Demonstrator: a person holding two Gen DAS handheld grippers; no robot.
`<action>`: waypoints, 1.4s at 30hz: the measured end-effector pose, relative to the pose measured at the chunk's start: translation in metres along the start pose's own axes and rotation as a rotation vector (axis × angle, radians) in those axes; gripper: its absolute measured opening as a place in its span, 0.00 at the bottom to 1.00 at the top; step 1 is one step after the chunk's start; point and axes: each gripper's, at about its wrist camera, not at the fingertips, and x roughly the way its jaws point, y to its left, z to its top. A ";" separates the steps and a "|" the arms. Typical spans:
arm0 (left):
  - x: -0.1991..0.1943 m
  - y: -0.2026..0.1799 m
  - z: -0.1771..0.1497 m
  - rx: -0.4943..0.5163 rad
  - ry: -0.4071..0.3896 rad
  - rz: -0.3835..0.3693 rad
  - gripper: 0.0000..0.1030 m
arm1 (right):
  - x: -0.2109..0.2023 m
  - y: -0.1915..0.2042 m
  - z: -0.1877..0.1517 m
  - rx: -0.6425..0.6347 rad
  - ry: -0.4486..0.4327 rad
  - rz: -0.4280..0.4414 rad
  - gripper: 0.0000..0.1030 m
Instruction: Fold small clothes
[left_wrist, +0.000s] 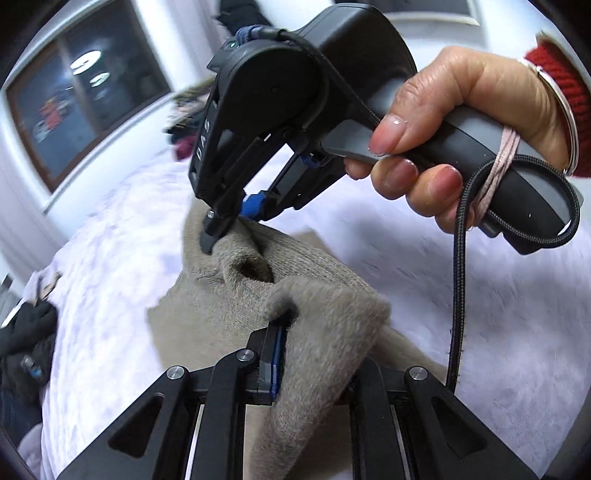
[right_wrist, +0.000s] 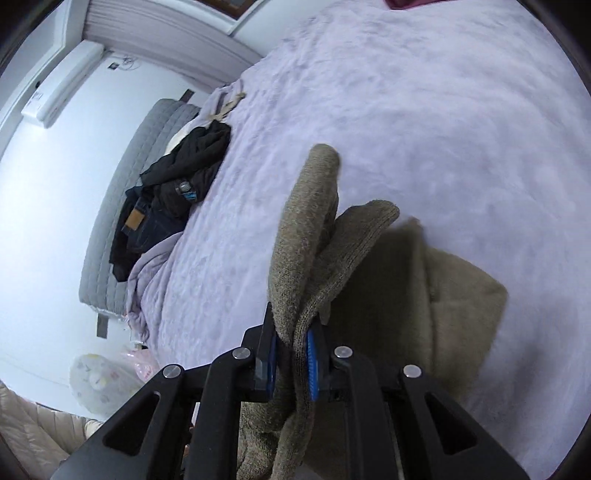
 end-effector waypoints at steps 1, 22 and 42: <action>0.007 -0.008 -0.002 0.014 0.019 -0.007 0.14 | -0.004 -0.020 -0.005 0.029 0.001 -0.017 0.14; -0.016 0.052 -0.036 -0.153 0.154 -0.080 0.70 | -0.050 -0.075 -0.078 0.187 -0.031 -0.081 0.56; 0.045 0.135 -0.103 -0.490 0.406 -0.146 0.82 | -0.003 -0.066 -0.158 0.123 0.183 -0.152 0.05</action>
